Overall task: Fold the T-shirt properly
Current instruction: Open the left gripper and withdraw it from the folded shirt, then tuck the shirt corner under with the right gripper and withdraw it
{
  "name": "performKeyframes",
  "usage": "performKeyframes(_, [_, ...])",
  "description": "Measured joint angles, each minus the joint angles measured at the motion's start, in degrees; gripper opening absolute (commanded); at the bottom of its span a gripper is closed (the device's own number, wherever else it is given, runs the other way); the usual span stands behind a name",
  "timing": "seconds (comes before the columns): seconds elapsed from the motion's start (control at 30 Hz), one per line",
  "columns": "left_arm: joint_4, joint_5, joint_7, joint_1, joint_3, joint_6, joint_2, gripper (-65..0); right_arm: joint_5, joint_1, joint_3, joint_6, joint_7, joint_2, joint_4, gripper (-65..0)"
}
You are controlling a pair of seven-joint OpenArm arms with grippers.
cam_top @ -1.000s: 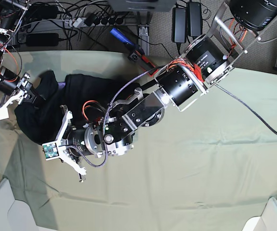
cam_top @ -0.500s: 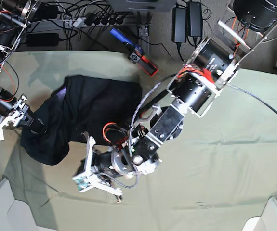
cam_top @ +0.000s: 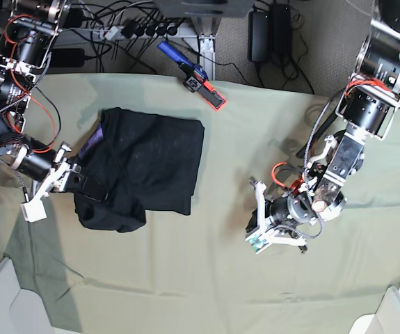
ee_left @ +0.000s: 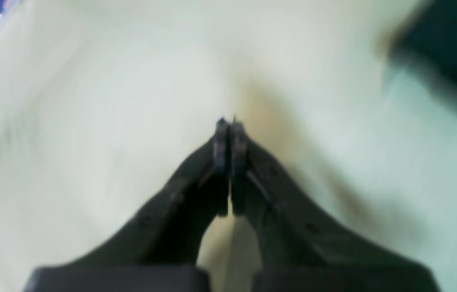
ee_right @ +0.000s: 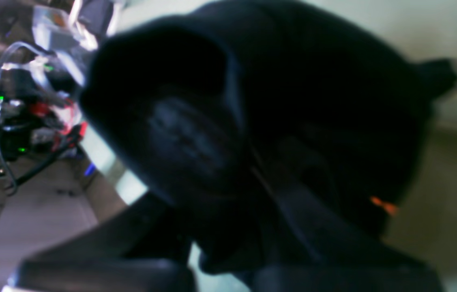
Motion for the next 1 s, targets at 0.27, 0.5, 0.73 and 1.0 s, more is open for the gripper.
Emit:
performKeyframes(0.27, [8.8,-3.9,1.8,9.8,0.0,-0.7,-10.8,-65.0,-0.7,0.7,-4.1,0.0,0.3,-4.2,1.0,-65.0])
performKeyframes(0.5, [13.6,-5.2,2.1,15.0,-0.3,-2.5,-12.8,-65.0,-1.4,0.6,-7.6,0.0,1.2,-7.4,1.0,-65.0])
performKeyframes(0.73, [13.9,-5.2,1.5,17.2,-0.7,-2.5,-12.2,-65.0,-6.7,0.6,-14.0,0.0,2.8,-8.7,1.0,-64.0])
performKeyframes(1.0, [14.0,-5.2,1.7,17.2,-0.9,-2.5,-12.1,-65.0,-3.8,0.6,-22.0,0.0,3.0,-8.7,1.0,-27.3])
